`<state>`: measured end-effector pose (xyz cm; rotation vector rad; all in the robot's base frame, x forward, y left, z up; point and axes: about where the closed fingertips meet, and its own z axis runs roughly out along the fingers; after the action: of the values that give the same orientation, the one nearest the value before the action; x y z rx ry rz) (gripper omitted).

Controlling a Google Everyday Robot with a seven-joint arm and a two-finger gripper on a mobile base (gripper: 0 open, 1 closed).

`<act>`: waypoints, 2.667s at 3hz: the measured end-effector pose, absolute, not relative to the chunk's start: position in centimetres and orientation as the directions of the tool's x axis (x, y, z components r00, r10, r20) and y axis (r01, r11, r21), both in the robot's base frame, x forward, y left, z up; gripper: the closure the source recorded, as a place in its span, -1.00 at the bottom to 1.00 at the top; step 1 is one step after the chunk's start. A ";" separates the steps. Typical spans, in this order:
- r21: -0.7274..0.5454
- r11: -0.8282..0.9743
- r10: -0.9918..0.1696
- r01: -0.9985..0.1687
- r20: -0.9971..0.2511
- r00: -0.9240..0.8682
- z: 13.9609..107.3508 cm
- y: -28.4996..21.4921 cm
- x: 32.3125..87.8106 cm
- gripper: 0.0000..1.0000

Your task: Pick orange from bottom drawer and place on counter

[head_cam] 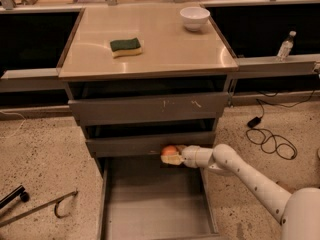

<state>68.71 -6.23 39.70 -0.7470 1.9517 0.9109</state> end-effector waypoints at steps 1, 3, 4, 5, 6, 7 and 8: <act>0.320 0.559 -0.158 -0.765 -0.864 -0.478 39.3 -6.1 68.6 1.00; 0.162 0.616 -0.187 -0.771 -0.921 -0.343 45.8 -8.0 65.1 1.00; 0.097 0.667 -0.131 -0.739 -0.961 -0.244 52.5 -10.6 63.1 1.00; 0.090 0.663 -0.103 -0.743 -0.972 -0.210 60.8 -12.7 63.6 1.00; 0.091 0.664 -0.102 -0.742 -0.972 -0.210 60.8 -12.7 63.7 1.00; 0.083 0.669 -0.085 -0.738 -0.979 -0.187 63.6 -12.3 64.7 1.00; 0.105 0.632 -0.003 -0.768 -0.990 -0.138 71.8 -11.0 67.4 1.00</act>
Offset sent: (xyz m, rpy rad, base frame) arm -0.0486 -0.0174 0.0422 -0.0836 -0.1360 -0.0297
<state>67.38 -11.01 71.79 -0.6567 1.5851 0.7503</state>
